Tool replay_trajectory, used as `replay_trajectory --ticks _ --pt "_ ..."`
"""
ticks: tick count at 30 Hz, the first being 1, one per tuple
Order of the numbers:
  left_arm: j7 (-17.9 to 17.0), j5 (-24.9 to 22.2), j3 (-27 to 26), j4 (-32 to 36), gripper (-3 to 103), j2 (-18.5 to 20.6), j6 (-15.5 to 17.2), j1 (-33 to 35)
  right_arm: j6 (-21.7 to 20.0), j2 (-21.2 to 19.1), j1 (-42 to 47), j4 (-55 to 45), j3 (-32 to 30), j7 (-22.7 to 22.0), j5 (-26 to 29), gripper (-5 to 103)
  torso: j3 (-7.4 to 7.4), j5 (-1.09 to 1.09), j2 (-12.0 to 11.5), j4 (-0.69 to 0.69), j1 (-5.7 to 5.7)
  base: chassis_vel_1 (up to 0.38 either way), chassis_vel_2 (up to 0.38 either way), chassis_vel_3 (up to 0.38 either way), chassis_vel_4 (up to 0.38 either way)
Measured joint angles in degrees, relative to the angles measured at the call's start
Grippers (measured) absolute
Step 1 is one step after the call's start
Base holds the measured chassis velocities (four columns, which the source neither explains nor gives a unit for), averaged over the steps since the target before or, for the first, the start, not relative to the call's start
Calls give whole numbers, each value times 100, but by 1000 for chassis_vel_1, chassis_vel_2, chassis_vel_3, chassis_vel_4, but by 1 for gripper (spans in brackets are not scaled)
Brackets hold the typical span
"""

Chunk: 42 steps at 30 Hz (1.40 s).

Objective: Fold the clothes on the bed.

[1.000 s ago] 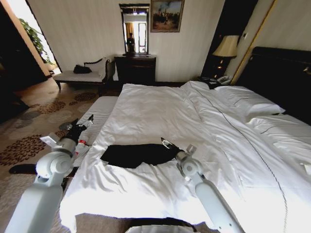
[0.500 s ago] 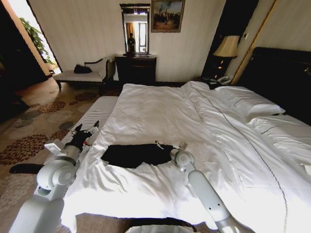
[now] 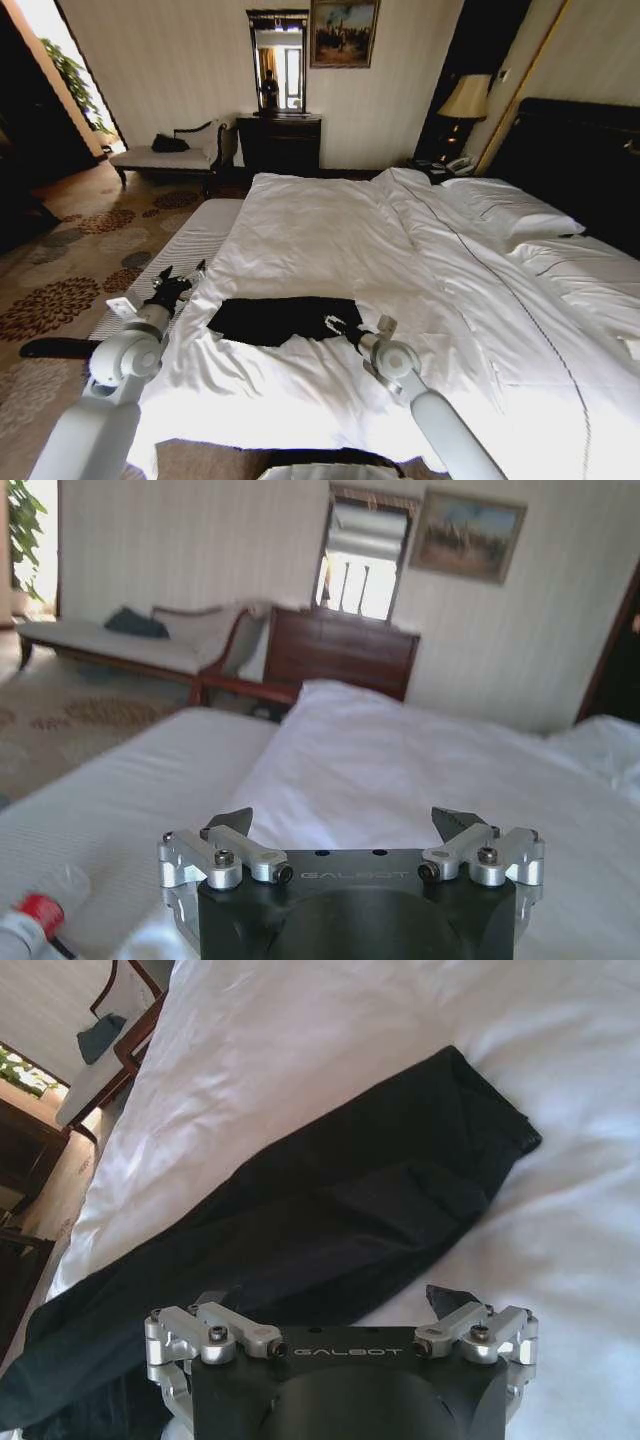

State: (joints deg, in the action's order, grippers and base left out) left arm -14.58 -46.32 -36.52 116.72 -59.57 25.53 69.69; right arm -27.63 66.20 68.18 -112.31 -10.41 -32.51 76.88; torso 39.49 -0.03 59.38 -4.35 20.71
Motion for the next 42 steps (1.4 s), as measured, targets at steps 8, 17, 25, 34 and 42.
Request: replay_trajectory --ticks 8,17,25,34,42 --pt "-109 243 881 -691 100 29 123 -251 -79 -279 174 -455 -42 -116 198 100 0 1 0 4 0 0 0 0 0" --pt "-10 1263 1387 -1444 100 -19 53 28 206 -421 249 -478 -365 -165 78 100 1 -1 0 5 1 0 0 0 0" --pt "424 1579 1054 -1628 100 311 -253 589 543 -204 -30 20 -445 -285 -338 100 0 0 0 2 1 0 0 0 0" --pt "429 1188 527 -1380 100 313 -358 477 570 -82 -1 199 -406 -285 -448 100 1 -1 -1 0 1 0 0 0 0" --pt "214 595 106 -756 100 432 -348 389 567 16 -14 277 -473 -94 -295 100 1 -1 -1 1 1 0 0 0 0"
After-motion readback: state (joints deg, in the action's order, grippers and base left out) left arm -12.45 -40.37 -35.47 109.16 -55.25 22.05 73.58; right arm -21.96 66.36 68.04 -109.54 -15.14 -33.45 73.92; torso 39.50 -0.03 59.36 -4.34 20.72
